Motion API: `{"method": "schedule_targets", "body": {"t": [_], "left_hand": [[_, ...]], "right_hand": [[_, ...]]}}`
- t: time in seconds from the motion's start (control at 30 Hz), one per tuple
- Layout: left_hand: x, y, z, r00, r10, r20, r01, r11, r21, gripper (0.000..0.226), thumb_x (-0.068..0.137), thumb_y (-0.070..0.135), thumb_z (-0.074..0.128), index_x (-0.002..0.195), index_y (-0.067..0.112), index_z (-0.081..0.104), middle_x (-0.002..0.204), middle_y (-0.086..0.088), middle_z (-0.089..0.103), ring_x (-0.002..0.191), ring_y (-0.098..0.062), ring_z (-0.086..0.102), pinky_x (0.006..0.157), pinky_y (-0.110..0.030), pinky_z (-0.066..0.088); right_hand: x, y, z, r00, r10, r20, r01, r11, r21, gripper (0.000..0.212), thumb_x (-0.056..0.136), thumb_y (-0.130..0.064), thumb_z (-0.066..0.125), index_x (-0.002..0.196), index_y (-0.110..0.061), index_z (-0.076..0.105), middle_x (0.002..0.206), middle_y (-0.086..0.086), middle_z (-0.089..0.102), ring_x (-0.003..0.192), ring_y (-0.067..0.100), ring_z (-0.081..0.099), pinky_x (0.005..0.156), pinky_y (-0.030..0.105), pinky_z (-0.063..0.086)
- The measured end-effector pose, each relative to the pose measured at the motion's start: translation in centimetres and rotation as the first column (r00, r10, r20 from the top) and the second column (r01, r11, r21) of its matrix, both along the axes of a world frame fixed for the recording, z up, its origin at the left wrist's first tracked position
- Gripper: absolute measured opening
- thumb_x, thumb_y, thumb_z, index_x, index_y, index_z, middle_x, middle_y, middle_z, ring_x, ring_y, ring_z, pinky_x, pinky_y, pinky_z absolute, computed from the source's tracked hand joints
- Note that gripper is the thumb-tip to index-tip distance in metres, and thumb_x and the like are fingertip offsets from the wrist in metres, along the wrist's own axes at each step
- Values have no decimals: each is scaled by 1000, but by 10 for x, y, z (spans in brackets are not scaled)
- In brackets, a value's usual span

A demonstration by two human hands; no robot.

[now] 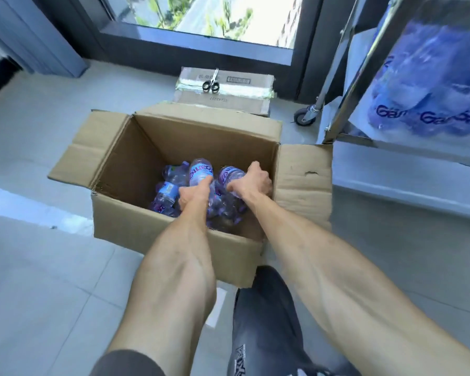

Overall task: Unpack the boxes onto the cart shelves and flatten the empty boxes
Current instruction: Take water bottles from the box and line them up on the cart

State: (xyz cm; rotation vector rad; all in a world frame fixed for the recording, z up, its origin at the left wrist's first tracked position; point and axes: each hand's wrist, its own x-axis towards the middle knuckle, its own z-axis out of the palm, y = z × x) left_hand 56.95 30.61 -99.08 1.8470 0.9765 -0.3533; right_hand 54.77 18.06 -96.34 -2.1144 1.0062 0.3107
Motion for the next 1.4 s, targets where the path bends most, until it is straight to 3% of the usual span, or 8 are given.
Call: {"method": "schedule_targets", "body": {"t": [0.37, 0.63, 0.73, 0.9, 1.0, 1.17, 1.27, 1.4], "left_hand": [[-152, -87, 81, 879, 99, 467, 3, 977, -213, 54, 69, 57, 67, 97, 14, 55, 86, -1, 60, 87, -26, 58, 77, -33, 44], [-261, -149, 82, 842, 34, 538, 261, 847, -463, 49, 64, 38, 63, 98, 2, 61, 85, -9, 59, 74, -21, 56, 69, -33, 46], [-290, -173, 89, 846, 29, 532, 313, 781, -540, 41, 69, 30, 65, 97, 1, 58, 69, -2, 54, 50, -11, 53, 44, -18, 42], [-323, -182, 88, 809, -25, 587, 445, 678, -585, 25, 77, 25, 64, 91, 8, 52, 66, -2, 51, 47, -14, 48, 43, -21, 38], [-340, -173, 83, 821, -60, 568, 491, 581, -649, 38, 75, 30, 60, 104, 7, 53, 72, -7, 50, 53, -19, 47, 46, -21, 35], [-371, -161, 71, 809, -61, 584, 564, 360, -743, 21, 85, 27, 47, 90, 13, 62, 65, 3, 59, 48, -9, 48, 46, -21, 33], [-379, -158, 73, 821, -49, 568, 568, 161, -807, 21, 85, 19, 40, 87, 14, 61, 66, 5, 47, 53, -8, 42, 51, -21, 38], [-383, -152, 78, 825, -140, 548, 562, 92, -822, 31, 72, 18, 35, 91, 5, 56, 70, -3, 44, 57, -14, 40, 49, -22, 37]], "right_hand": [[-197, -82, 101, 674, -346, 652, 312, 934, 173, 84, 54, -38, 87, 131, -29, 57, 103, -2, 71, 93, 20, 65, 75, 24, 43], [-342, -158, 123, 406, -400, 822, 367, 895, 255, 78, 52, -37, 92, 123, -24, 60, 92, -1, 68, 76, 10, 67, 70, 24, 54], [-372, -168, 130, 302, -377, 875, 373, 892, 256, 73, 53, -26, 94, 117, -16, 60, 86, -10, 62, 69, -5, 62, 67, 17, 51], [-408, -186, 127, 224, -320, 920, 332, 913, 237, 77, 54, -27, 94, 119, -13, 55, 101, -11, 64, 89, 12, 67, 75, 32, 57], [-428, -199, 121, 144, -419, 897, 190, 901, 390, 77, 59, -19, 93, 122, -13, 51, 122, 20, 58, 90, 17, 63, 73, 31, 55], [-434, -194, 115, -46, -829, 557, -206, 554, 807, 55, 73, -5, 79, 118, -13, 50, 96, 17, 58, 81, 25, 56, 74, 38, 47], [-447, -176, 94, 144, -892, 428, -423, 335, 842, 14, 81, -23, 69, 88, -16, 59, 80, 4, 58, 66, 18, 57, 64, 30, 47], [-479, -158, 46, 281, -927, 250, -427, 112, 897, 13, 91, -40, 50, 95, -28, 51, 76, -2, 44, 68, 15, 42, 53, 27, 40]]}}
